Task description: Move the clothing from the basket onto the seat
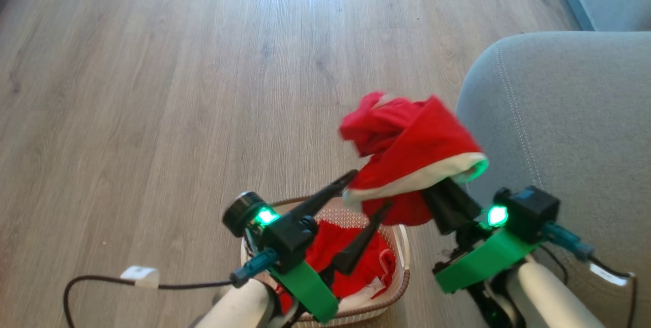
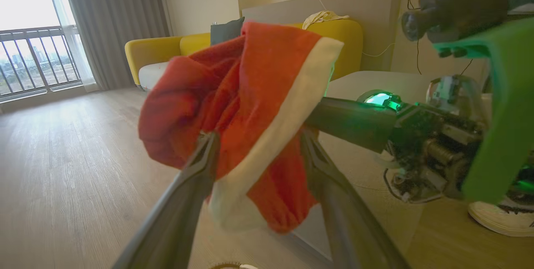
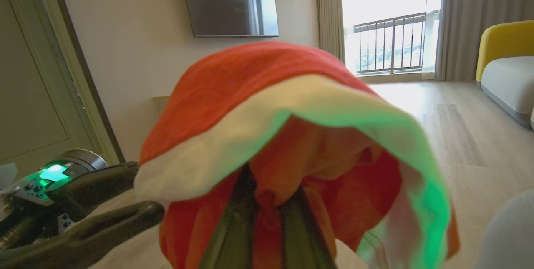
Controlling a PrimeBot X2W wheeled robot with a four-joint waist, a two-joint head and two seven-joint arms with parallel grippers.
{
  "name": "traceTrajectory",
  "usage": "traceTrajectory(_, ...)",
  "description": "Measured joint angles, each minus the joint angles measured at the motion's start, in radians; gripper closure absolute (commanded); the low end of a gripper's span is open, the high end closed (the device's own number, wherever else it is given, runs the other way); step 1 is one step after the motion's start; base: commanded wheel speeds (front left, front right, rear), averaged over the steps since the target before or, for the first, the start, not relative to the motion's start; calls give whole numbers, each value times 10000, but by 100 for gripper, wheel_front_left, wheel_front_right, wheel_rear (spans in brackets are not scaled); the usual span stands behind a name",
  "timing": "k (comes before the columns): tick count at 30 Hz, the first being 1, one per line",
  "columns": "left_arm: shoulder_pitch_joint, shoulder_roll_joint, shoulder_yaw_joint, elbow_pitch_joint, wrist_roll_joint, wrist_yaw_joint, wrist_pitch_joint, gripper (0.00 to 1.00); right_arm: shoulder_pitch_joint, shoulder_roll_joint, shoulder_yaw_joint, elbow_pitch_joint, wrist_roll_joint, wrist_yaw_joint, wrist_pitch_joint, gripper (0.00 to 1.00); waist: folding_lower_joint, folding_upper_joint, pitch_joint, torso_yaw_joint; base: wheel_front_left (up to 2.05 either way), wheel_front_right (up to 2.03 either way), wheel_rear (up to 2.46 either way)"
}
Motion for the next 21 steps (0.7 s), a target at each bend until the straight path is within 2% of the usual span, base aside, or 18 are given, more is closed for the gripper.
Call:
traceTrajectory(13, 772, 52, 500, 826, 422, -2, 0, 0, 1236, 788, -2740, 94, -1024, 0, 0, 100, 0, 0, -208, 7, 0, 0, 0)
traceTrajectory(21, 1225, 52, 732, 1223, 334, -2, 2, 0, 1963, 1264, -4136, 779, -1438, 0, 0, 100, 0, 0, -253, 7, 0, 0, 0)
